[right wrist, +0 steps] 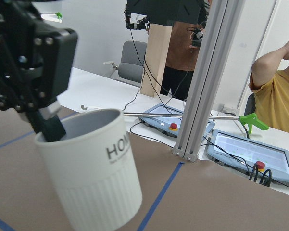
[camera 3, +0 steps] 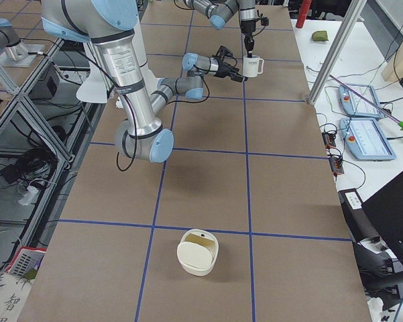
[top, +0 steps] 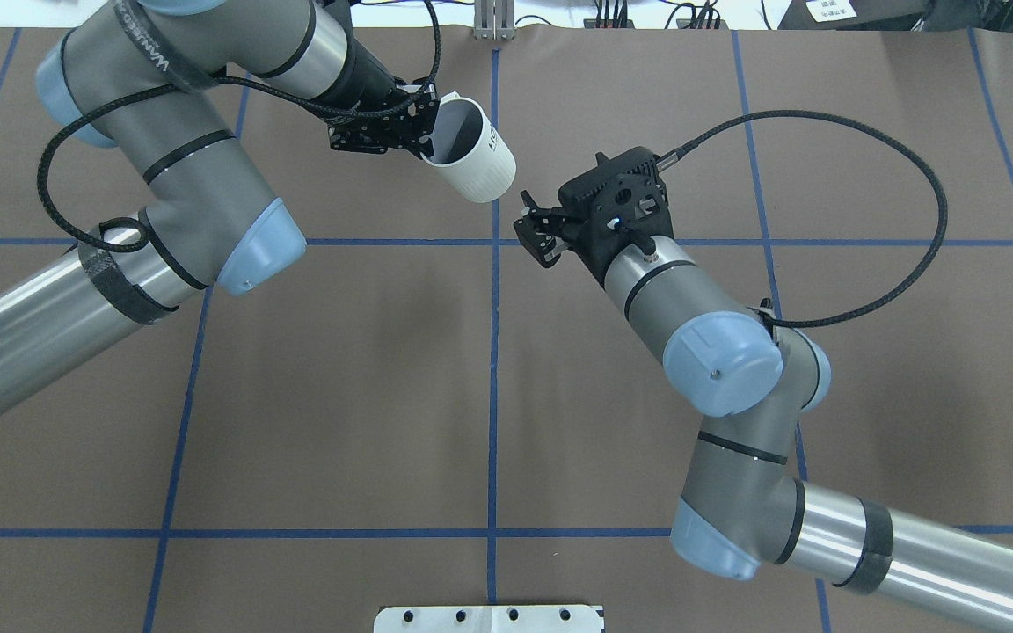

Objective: Left arm hands cup to right arm to dump lemon

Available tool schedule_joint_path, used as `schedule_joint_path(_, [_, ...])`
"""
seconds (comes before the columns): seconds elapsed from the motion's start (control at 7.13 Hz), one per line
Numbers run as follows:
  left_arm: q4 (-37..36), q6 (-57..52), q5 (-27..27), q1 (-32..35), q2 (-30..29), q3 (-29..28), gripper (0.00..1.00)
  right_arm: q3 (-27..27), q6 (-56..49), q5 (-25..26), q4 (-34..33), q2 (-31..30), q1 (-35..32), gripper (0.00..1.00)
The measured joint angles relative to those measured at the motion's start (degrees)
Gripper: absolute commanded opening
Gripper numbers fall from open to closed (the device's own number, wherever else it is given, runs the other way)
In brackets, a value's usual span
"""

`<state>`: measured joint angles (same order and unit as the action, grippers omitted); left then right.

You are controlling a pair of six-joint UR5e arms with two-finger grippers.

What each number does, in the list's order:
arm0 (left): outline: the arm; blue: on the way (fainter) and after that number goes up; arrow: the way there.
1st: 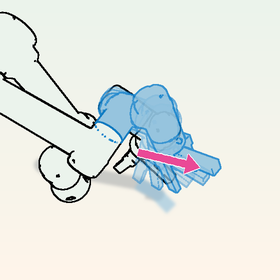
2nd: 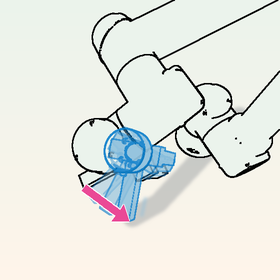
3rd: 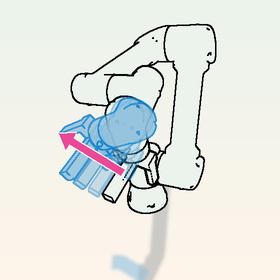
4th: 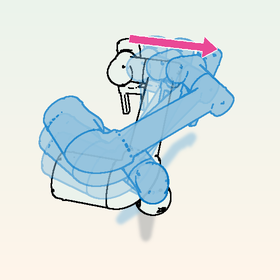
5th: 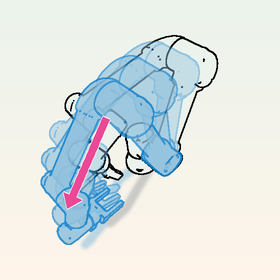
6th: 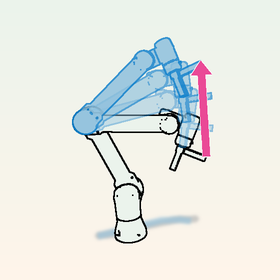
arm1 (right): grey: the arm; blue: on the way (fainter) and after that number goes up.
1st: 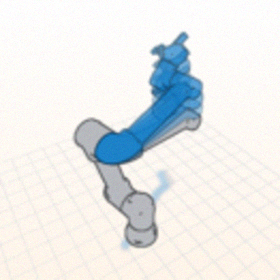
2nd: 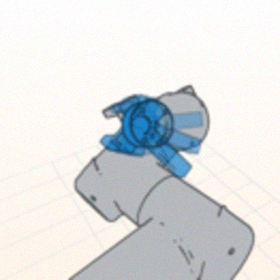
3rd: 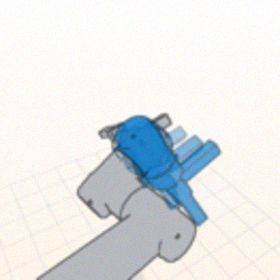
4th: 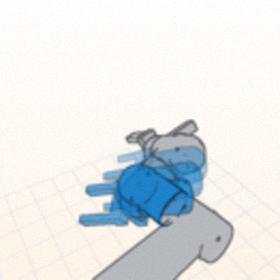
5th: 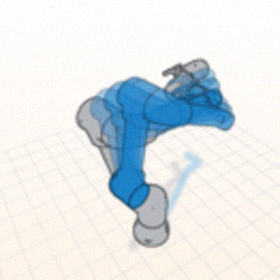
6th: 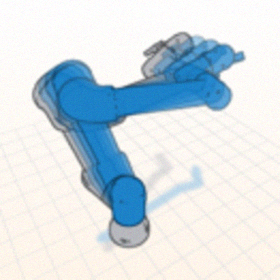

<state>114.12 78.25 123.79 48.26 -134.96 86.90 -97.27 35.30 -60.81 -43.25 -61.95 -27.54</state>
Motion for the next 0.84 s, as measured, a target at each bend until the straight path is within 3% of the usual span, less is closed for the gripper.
schedule_joint_path(0.42, [-0.35, -0.11, -0.92, 0.55, 0.87, 0.08, 0.0, 0.09, 1.68, -19.26, -12.29, -0.36, -11.49, 1.0])
schedule_joint_path(0.84, [-0.87, -4.74, -0.31, 3.56, 4.99, 0.71, 0.0, 0.27, 0.88, -46.71, -27.33, -0.45, -25.82, 1.0])
